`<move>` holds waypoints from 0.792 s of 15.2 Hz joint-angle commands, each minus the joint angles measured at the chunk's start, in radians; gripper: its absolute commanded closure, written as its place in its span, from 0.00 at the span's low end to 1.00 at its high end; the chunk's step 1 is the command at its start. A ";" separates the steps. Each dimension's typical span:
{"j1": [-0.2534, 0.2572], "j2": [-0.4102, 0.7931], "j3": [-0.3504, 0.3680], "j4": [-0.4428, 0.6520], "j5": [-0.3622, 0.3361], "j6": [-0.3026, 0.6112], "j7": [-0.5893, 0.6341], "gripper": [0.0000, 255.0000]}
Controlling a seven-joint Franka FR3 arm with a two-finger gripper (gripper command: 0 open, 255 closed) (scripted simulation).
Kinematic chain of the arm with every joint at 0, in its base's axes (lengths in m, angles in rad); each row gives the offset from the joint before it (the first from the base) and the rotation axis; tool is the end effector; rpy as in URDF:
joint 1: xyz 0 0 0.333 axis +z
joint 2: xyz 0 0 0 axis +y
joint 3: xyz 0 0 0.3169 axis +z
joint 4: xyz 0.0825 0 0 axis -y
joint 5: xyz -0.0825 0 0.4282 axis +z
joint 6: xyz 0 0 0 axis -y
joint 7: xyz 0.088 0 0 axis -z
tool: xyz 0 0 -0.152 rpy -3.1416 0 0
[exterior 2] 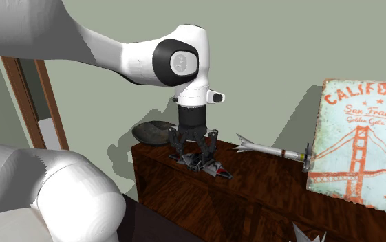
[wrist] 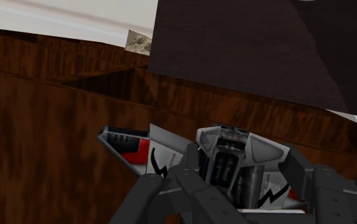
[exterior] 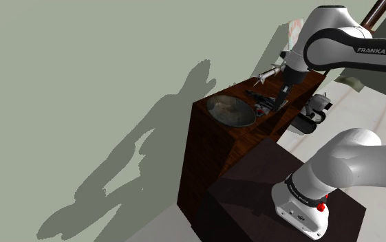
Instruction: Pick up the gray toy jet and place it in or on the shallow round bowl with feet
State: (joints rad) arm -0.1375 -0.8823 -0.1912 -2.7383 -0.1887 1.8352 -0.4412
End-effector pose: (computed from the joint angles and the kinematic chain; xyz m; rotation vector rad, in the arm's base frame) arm 0.3084 -0.1162 0.3979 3.0963 0.3660 -0.0561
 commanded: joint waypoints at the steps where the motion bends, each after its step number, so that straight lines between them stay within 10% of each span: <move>1: 0.001 -0.002 0.002 0.012 0.002 -0.014 -0.001 1.00; 9: 0.008 -0.005 0.017 0.117 0.018 -0.122 -0.006 1.00; 10: 0.007 -0.009 0.017 0.105 0.017 -0.114 -0.004 0.00; 12: -0.003 0.035 0.019 0.117 0.045 -0.079 0.055 0.00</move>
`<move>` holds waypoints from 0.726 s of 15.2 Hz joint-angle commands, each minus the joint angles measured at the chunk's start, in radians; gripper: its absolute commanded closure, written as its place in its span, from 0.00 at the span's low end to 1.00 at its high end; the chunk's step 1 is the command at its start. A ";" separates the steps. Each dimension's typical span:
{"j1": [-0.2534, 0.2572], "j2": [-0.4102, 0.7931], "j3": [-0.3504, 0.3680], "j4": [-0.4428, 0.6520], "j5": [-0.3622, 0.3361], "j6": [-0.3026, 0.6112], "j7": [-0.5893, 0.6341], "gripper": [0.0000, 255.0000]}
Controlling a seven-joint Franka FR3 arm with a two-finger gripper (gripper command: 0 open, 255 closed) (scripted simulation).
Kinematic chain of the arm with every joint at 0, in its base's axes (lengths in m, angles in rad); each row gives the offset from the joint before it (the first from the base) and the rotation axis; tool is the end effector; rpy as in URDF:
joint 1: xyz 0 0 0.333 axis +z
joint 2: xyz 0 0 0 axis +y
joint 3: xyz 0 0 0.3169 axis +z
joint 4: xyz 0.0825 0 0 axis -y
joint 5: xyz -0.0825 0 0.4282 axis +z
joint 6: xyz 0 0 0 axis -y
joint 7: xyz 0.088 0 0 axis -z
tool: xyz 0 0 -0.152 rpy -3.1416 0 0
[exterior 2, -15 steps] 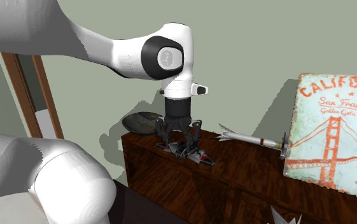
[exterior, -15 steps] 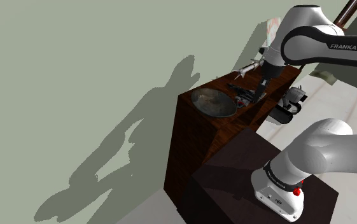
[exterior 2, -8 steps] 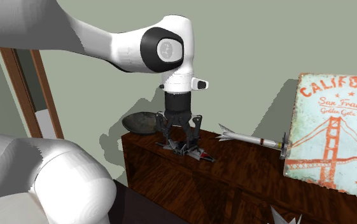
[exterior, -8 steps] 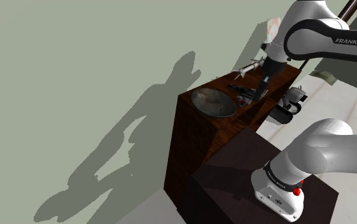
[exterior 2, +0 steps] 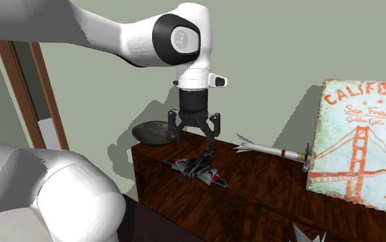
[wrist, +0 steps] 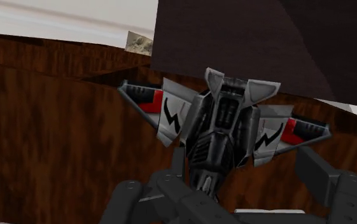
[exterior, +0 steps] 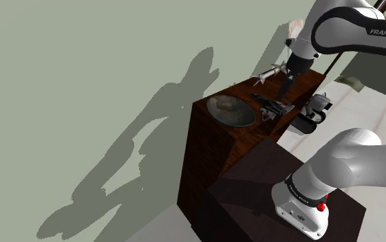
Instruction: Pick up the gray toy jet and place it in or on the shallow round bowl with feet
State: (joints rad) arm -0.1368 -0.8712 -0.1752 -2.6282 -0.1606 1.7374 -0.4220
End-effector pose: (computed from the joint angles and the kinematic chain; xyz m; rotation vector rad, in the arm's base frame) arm 0.3135 -0.1180 0.4436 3.1106 0.3156 -0.0496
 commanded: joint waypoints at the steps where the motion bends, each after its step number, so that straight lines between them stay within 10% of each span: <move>1: -0.015 0.068 0.005 0.020 0.043 0.053 0.094 0.00; 6: -0.067 0.275 -0.004 0.095 0.172 0.217 0.354 0.00; 11: -0.067 0.300 -0.005 0.055 0.181 0.283 0.364 0.00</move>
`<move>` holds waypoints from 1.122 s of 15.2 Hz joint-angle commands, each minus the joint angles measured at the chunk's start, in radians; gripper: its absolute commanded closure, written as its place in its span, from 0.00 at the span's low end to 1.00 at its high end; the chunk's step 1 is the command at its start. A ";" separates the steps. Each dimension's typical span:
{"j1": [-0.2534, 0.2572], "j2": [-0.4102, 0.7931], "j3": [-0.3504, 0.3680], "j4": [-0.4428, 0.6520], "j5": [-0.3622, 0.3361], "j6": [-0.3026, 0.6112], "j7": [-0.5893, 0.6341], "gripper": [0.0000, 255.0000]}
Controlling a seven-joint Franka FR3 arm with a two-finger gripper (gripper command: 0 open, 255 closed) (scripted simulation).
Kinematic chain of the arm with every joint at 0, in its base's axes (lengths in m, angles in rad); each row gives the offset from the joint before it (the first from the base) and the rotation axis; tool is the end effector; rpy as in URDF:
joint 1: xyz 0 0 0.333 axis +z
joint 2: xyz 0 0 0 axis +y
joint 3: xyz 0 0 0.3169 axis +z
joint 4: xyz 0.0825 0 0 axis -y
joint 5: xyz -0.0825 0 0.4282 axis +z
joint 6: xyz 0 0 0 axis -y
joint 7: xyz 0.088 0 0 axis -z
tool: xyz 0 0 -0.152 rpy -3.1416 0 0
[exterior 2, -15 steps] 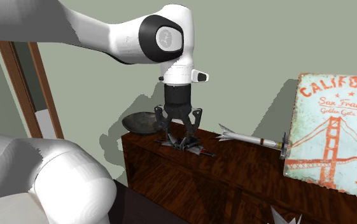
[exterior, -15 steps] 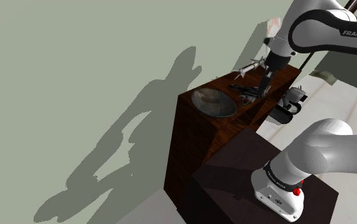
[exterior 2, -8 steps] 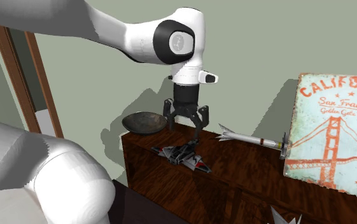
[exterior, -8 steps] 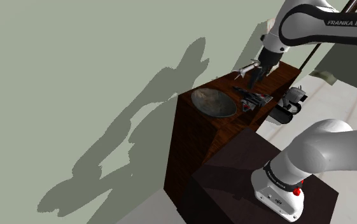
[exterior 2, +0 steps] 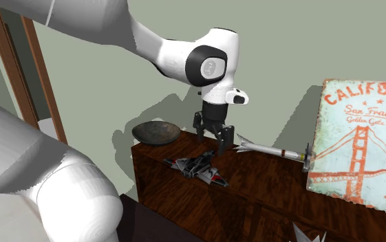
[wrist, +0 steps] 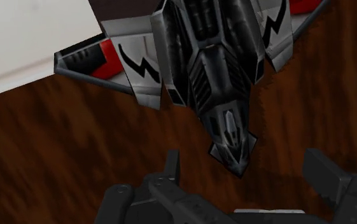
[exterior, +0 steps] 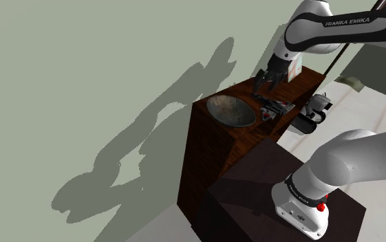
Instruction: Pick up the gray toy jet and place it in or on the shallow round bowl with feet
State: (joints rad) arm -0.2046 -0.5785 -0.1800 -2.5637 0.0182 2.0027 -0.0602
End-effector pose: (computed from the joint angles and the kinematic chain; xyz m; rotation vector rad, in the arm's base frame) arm 0.3849 -0.1473 0.3930 -2.9962 0.4584 -0.0503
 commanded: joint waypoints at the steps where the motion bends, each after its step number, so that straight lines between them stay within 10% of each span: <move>1: 0.001 0.012 -0.001 -0.020 0.003 0.032 0.001 0.00; 11: 0.003 0.025 -0.001 -0.046 0.005 0.071 0.000 0.00; 12: 0.003 0.025 -0.001 -0.046 0.005 0.071 0.000 1.00; 17: 0.003 0.025 -0.001 -0.046 0.005 0.071 0.000 1.00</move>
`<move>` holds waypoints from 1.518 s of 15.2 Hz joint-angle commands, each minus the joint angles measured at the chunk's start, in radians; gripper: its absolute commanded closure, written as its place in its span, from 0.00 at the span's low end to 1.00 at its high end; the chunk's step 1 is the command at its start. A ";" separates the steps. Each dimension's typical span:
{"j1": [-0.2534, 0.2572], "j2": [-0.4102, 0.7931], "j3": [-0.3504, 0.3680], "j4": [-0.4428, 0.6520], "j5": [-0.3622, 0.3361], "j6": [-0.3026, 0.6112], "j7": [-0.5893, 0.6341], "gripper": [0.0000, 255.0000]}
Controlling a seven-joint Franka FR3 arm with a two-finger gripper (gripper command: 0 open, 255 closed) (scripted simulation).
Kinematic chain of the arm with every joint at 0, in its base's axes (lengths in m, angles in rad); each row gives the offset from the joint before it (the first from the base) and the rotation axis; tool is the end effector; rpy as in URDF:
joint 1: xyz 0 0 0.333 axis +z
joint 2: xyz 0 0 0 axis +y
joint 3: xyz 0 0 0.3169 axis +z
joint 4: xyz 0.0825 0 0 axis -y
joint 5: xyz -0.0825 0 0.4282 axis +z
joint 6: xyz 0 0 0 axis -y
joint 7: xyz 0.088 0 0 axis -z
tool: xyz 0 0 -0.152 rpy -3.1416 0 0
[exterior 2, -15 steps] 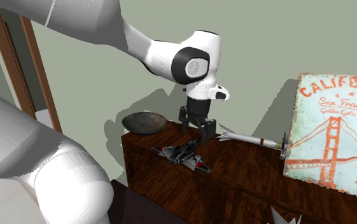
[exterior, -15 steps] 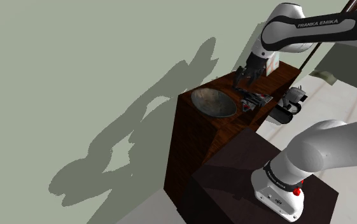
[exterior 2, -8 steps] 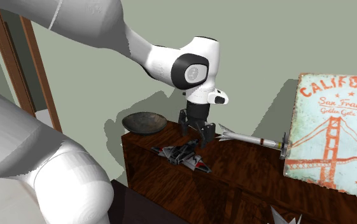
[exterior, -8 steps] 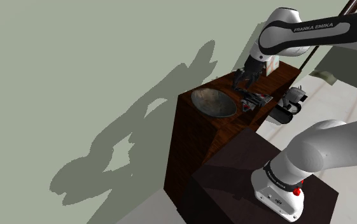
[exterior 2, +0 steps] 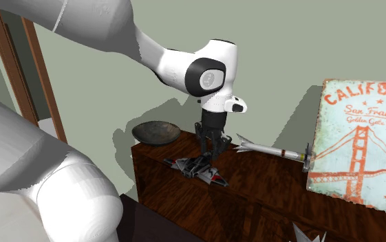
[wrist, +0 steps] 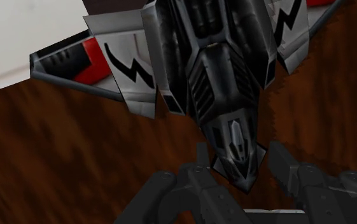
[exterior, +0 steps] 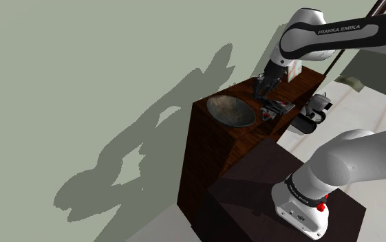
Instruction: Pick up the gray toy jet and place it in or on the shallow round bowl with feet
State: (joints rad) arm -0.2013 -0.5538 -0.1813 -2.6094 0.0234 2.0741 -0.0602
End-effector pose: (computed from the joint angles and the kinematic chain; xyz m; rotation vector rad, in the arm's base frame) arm 0.3857 -0.1445 0.3661 -2.9946 0.4640 -0.0519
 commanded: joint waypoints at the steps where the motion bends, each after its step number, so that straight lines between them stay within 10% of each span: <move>1: 0.000 0.000 0.000 0.000 0.000 0.000 0.000 1.00; 23: 0.002 -0.050 0.018 0.221 0.000 -0.270 0.028 1.00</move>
State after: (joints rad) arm -0.1994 -0.6035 -0.1631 -2.4019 0.0236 1.8183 -0.0331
